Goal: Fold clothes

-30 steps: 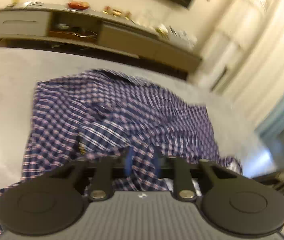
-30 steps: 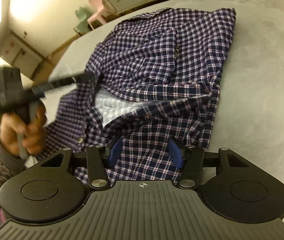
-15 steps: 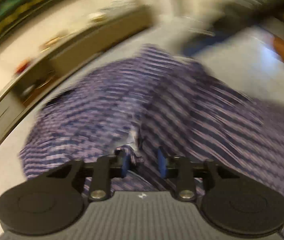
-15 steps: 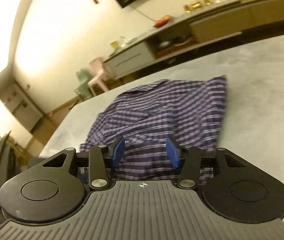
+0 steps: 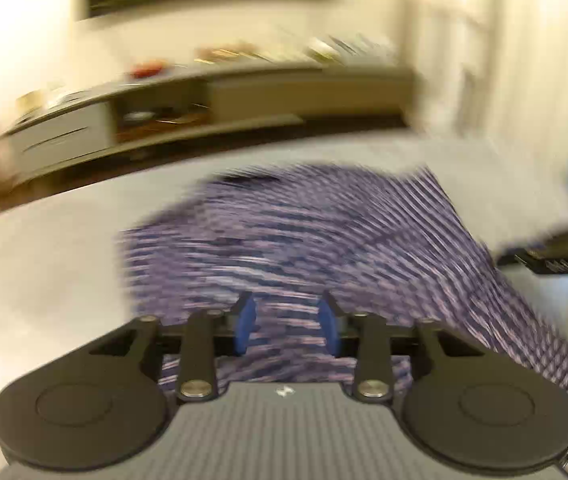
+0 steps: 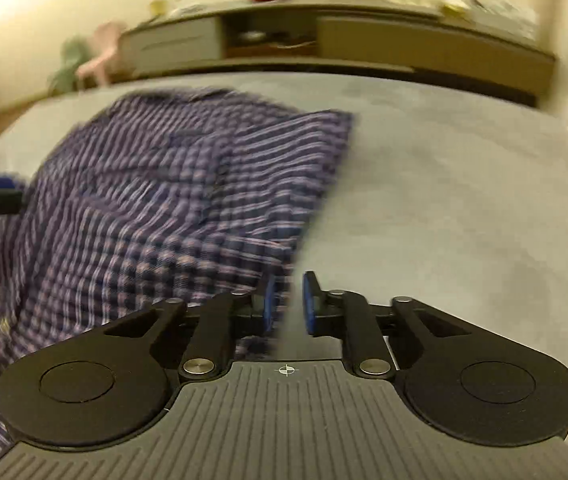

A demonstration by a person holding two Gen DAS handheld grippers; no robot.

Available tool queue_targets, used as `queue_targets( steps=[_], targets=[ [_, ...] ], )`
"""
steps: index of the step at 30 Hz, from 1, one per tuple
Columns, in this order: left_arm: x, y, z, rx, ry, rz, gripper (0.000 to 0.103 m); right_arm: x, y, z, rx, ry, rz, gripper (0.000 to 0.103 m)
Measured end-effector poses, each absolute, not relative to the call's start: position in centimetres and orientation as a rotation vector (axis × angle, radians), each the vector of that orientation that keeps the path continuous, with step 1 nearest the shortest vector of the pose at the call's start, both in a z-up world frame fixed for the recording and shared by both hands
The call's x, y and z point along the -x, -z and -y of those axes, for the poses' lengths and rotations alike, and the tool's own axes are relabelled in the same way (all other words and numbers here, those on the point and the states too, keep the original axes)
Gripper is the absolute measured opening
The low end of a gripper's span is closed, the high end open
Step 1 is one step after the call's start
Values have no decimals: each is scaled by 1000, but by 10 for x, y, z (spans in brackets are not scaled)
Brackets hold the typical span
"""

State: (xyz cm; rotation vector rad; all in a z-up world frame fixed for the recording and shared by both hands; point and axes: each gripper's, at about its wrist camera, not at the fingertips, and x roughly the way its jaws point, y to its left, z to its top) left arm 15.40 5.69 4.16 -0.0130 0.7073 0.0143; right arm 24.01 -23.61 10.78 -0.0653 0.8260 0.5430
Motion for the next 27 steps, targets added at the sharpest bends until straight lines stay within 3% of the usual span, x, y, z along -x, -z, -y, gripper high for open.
queue_targets(
  steps=[2,3,10,12,13,14,16,24,27],
  targets=[
    [-141,-46,-75,34,-55,-690,67,-236,-116,244,30,-567,-822,30],
    [-135,-44,-92,62,-76,-704,69,-233,-119,245,26,-578,-822,42],
    [-129,6,-151,355,60,-885,76,-216,-118,217,65,-659,-847,42],
    [-137,17,-140,321,85,-908,71,-209,-118,208,72,-689,-846,42],
    [-141,19,-135,298,89,-908,56,-206,-117,202,79,-705,-846,42],
    [-144,20,-131,275,91,-900,35,-203,-115,197,96,-714,-848,42],
    [-150,20,-124,229,94,-884,6,-199,-111,189,132,-732,-853,42],
    [-127,-28,-123,215,383,-512,6,-208,-104,193,149,-701,-894,42],
    [-148,-5,-139,251,291,-636,7,-211,-101,192,157,-701,-907,44]
  ],
)
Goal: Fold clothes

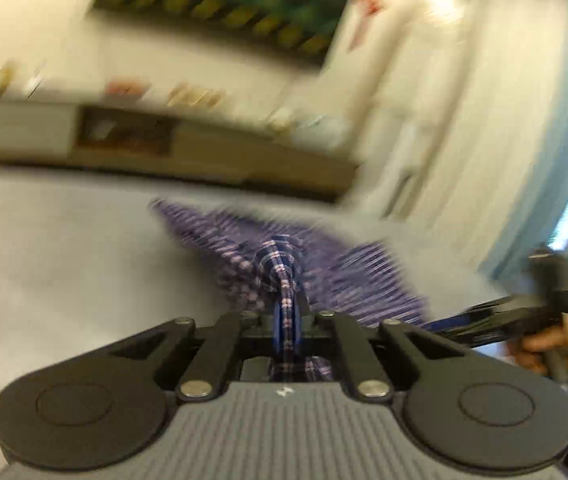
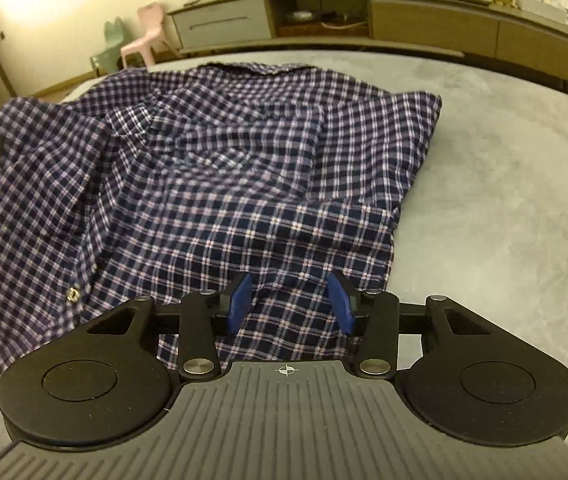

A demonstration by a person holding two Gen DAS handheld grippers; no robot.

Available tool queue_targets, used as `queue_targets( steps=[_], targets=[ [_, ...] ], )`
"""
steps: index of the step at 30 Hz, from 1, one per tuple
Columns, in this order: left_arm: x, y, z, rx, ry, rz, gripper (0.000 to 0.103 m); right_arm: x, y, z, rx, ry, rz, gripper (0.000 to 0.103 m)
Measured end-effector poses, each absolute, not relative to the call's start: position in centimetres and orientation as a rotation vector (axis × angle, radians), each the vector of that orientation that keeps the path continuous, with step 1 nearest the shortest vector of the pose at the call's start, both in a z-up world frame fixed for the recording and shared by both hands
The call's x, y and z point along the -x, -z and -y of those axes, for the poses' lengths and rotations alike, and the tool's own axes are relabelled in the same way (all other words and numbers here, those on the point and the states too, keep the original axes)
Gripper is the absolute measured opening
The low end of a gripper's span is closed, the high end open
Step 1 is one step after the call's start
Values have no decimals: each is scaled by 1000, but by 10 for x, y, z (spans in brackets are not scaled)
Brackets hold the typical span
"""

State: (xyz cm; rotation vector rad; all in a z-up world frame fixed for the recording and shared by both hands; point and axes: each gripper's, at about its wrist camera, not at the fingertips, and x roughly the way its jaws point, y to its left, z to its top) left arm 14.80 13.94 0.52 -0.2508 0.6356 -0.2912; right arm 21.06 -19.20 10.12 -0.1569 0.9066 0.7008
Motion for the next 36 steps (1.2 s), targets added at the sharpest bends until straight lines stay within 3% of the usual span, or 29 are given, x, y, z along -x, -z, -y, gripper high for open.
queue_targets(
  steps=[4,8,10,16,18,22,23,24,25,26,29,33,34,36],
  targets=[
    [-150,16,-159,309,172,-749,9,-209,-100,188,178,-721,-911,50],
    [-135,16,-170,340,87,-763,33,-204,-99,185,232,-737,-903,50],
    [-125,11,-175,370,56,-742,45,-200,-98,182,283,-725,-886,42],
    [-70,2,-176,443,115,-685,67,-191,-101,185,318,-681,-872,44],
    [-58,14,-167,475,194,-729,69,-181,-111,193,287,-661,-843,43],
    [-44,27,-142,423,292,-762,70,-144,-133,210,208,-772,-794,42],
    [-44,27,-136,396,308,-756,63,-140,-131,213,211,-780,-804,42],
    [-44,26,-131,367,324,-754,52,-136,-129,216,216,-783,-816,39],
    [-45,27,-127,342,346,-768,10,-133,-126,219,222,-786,-827,39],
    [-44,27,-125,330,361,-795,3,-129,-123,222,227,-789,-839,39],
    [-34,28,-131,394,385,-849,3,-119,-115,231,242,-799,-873,32],
    [-37,39,-134,424,364,-915,4,-105,-105,243,262,-811,-920,32],
    [-41,41,-133,415,353,-925,7,-102,-102,246,267,-814,-931,35],
    [-44,38,-136,416,330,-907,26,-107,-106,245,249,-820,-922,35]
  ],
)
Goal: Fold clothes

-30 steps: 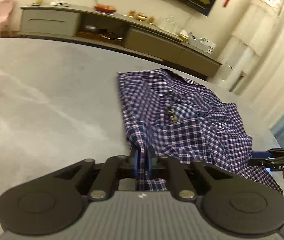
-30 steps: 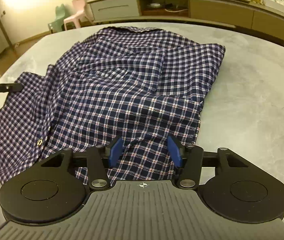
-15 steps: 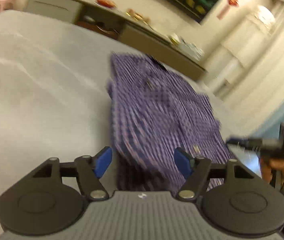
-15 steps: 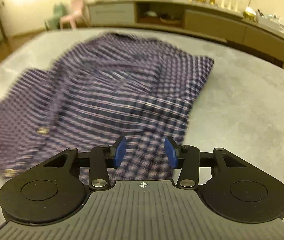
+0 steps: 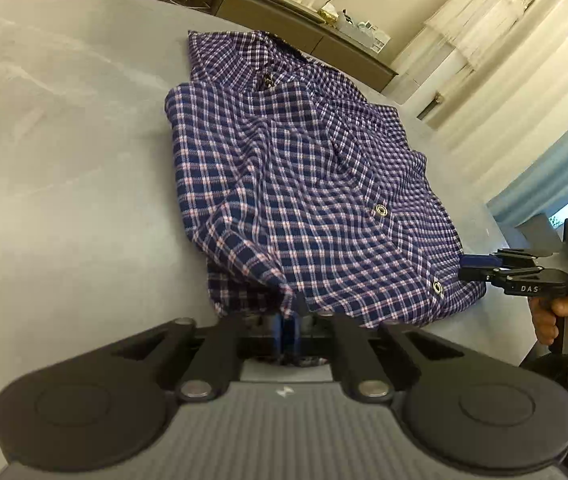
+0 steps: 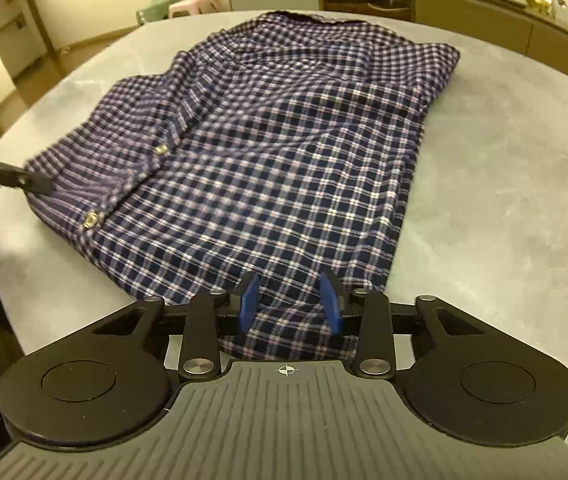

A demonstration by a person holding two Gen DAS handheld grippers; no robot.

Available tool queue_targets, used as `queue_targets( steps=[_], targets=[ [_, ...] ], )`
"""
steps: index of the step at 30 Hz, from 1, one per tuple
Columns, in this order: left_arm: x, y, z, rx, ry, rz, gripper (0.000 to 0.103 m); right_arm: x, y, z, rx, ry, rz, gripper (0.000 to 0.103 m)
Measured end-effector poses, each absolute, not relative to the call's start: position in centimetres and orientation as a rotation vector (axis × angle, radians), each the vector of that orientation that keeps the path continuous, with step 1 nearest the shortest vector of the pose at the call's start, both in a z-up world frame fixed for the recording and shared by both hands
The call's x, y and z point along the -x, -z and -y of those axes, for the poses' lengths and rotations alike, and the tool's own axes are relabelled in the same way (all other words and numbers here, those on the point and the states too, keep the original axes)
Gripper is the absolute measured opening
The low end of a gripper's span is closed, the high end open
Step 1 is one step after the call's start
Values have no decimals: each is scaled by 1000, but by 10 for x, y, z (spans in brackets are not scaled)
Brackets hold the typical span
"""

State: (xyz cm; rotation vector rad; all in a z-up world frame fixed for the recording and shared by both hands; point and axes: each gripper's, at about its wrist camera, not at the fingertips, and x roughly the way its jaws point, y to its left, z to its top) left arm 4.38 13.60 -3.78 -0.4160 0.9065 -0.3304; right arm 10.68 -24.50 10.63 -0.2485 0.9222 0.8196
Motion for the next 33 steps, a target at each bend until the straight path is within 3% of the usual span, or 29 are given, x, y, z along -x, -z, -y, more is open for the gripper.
queue_targets(
  steps=[1,2,3,5,7,9,11,14,22,31,32,33],
  targets=[
    [-43,33,-141,421,310,-885,56,-108,-112,243,233,-819,-900,35],
    [-41,28,-147,429,283,-855,79,-110,-118,241,216,-818,-877,36],
    [-42,23,-154,441,252,-828,84,-111,-125,238,189,-822,-854,38],
    [-62,17,-167,445,226,-837,84,-118,-135,218,152,-840,-833,43],
    [-88,19,-173,418,224,-860,81,-128,-144,194,143,-851,-817,47],
    [-106,26,-174,383,217,-861,62,-141,-149,165,167,-852,-808,52],
    [-124,32,-174,349,210,-862,27,-155,-149,140,212,-872,-803,56],
    [-121,31,-169,318,207,-810,5,-175,-148,104,281,-903,-797,60],
    [-96,5,-158,171,228,-661,3,-210,-133,49,395,-1081,-872,60],
    [-99,-6,-149,169,267,-625,1,-219,-101,62,205,-1083,-940,60],
    [-100,-6,-147,167,271,-621,1,-217,-102,65,189,-1087,-940,58],
    [-101,-7,-145,166,274,-617,1,-216,-102,67,172,-1091,-940,47]
  ],
)
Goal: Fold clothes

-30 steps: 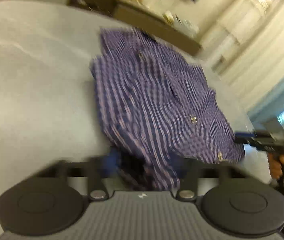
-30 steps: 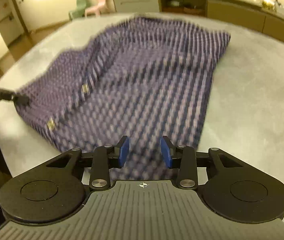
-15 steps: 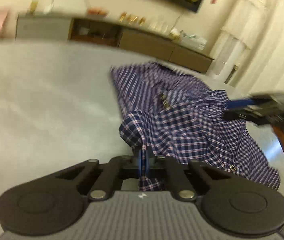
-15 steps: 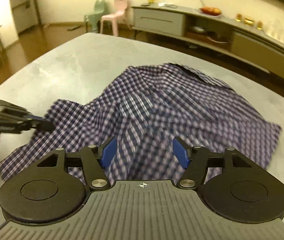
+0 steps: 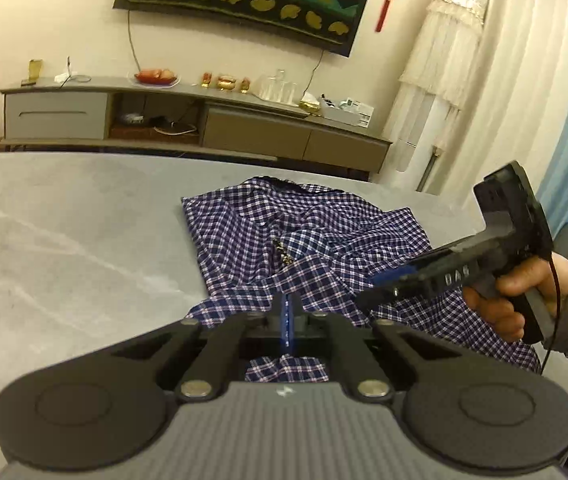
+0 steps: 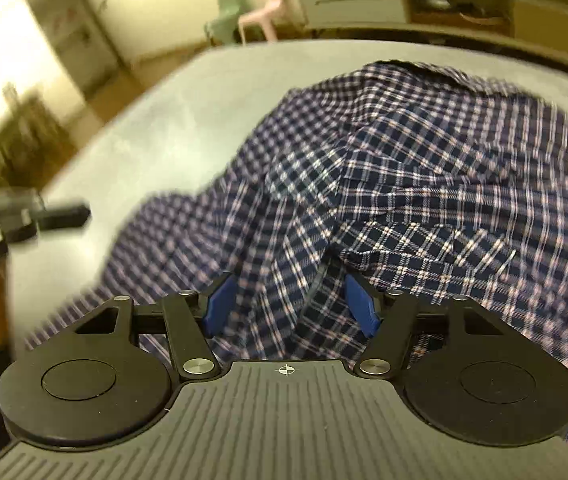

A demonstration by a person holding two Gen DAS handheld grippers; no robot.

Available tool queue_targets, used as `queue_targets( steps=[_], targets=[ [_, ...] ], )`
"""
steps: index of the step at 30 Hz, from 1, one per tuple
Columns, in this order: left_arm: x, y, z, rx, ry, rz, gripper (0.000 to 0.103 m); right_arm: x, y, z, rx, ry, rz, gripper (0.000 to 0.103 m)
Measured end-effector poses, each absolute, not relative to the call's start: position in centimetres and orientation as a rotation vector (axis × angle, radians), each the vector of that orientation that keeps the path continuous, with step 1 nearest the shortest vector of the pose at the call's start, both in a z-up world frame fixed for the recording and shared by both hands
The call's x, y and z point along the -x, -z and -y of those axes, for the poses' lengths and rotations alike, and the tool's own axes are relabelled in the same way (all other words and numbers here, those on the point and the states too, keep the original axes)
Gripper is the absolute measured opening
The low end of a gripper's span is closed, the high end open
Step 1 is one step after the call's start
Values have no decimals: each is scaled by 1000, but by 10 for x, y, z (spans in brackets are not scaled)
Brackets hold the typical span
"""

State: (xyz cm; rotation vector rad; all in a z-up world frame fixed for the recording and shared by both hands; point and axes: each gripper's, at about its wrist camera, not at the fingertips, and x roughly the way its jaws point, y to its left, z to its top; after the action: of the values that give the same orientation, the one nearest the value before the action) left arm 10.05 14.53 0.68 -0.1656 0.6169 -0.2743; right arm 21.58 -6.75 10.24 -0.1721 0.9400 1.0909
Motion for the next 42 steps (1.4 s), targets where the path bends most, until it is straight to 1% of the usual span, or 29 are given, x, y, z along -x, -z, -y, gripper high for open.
queue_targets(
  steps=[1,5,9,11,12,19,21,25,26,27,28,29,30,31,32,33,35,36,37,38,40,42],
  targets=[
    [-101,-7,-144,164,278,-613,1,-214,-103,70,155,-1095,-940,41],
    [-104,-8,-139,165,287,-598,1,-209,-106,80,89,-1111,-940,41],
    [-104,-10,-134,152,308,-576,1,-210,-100,66,124,-1080,-918,40],
    [-104,-8,-133,140,305,-577,1,-216,-100,60,101,-1066,-913,15],
    [-105,-7,-132,133,303,-578,1,-218,-102,58,94,-1066,-914,0],
    [-112,0,-142,144,270,-636,2,-196,-122,82,40,-1011,-798,0],
    [-115,2,-142,141,251,-658,6,-193,-124,93,28,-980,-790,0],
    [-120,13,-143,130,210,-697,19,-193,-109,94,107,-911,-838,0],
    [-120,15,-143,127,203,-701,24,-193,-104,93,129,-903,-855,2],
    [-121,18,-143,121,198,-706,27,-191,-103,94,149,-910,-852,9],
    [-121,20,-142,113,193,-711,33,-189,-105,95,179,-912,-826,23],
    [-122,23,-141,106,186,-715,37,-187,-110,95,210,-907,-798,32],
    [-123,25,-141,106,183,-720,39,-185,-116,94,241,-901,-771,47],
    [-124,27,-142,109,184,-725,42,-185,-122,93,273,-909,-753,50],
    [-125,29,-143,114,183,-727,42,-186,-127,91,305,-919,-735,50],
    [-126,30,-143,121,183,-725,42,-187,-133,89,337,-928,-718,52],
    [-127,30,-144,132,190,-717,36,-188,-145,85,401,-946,-682,57],
    [-128,29,-143,134,197,-714,32,-191,-146,80,443,-962,-678,61],
    [-128,29,-143,135,203,-711,18,-195,-147,75,472,-976,-686,62],
    [-127,27,-141,128,213,-705,9,-198,-147,71,498,-990,-696,62],
    [-123,24,-137,104,237,-684,5,-206,-142,65,549,-1026,-734,62],
    [-118,22,-134,93,271,-671,5,-214,-135,58,599,-1063,-772,62]
  ],
)
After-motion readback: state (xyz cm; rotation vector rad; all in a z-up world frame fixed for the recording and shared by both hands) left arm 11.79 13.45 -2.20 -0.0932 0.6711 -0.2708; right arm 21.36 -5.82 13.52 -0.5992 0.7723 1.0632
